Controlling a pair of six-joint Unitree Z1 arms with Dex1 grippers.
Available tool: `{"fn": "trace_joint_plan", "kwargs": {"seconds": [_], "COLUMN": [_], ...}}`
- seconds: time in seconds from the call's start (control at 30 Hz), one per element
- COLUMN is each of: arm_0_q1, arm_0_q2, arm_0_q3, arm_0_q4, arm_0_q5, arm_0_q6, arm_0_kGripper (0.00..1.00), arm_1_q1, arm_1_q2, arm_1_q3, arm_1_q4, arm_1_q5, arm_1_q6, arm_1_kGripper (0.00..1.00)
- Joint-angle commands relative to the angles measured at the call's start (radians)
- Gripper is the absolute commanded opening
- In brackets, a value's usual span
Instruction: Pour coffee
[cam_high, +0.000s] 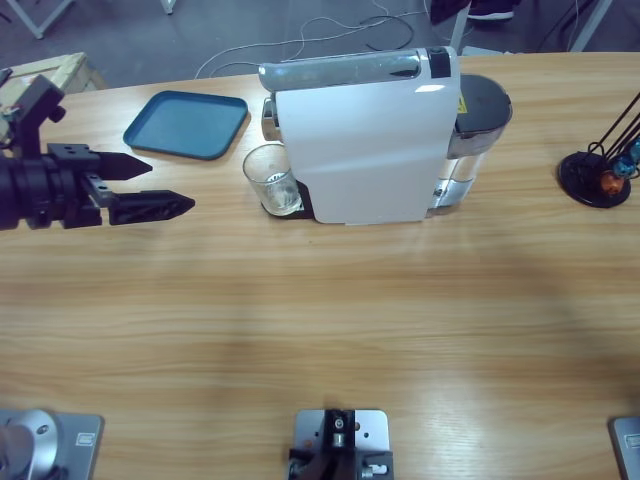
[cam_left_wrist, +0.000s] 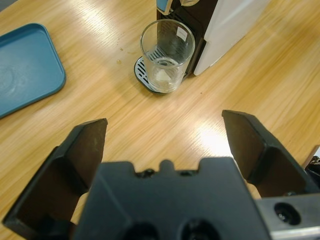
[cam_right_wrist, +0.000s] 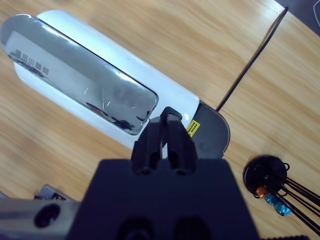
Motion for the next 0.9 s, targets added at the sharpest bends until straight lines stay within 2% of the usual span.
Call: {"fn": "trace_joint_plan", "kwargs": {"seconds": [0.03, 0.9], "arm_0_q1": [-0.008, -0.010], "arm_0_q2": [0.030, 0.047], "arm_0_q3": [0.026, 0.029], "arm_0_q4": [0.003, 0.000], "arm_0_q5": [0.012, 0.009], "arm_0_q6": [0.011, 0.012], "arm_0_kGripper": [0.991, 0.991], "arm_1_q1": [-0.005, -0.009], "arm_1_q2": [0.063, 0.085], "arm_1_q3": [0.019, 0.032], "arm_1_q4": [0.032, 0.036], "arm_1_q5": [-0.004, -0.033], "arm_1_q6": [-0.003, -0.009], "arm_1_kGripper": [0.000, 0.000]}}
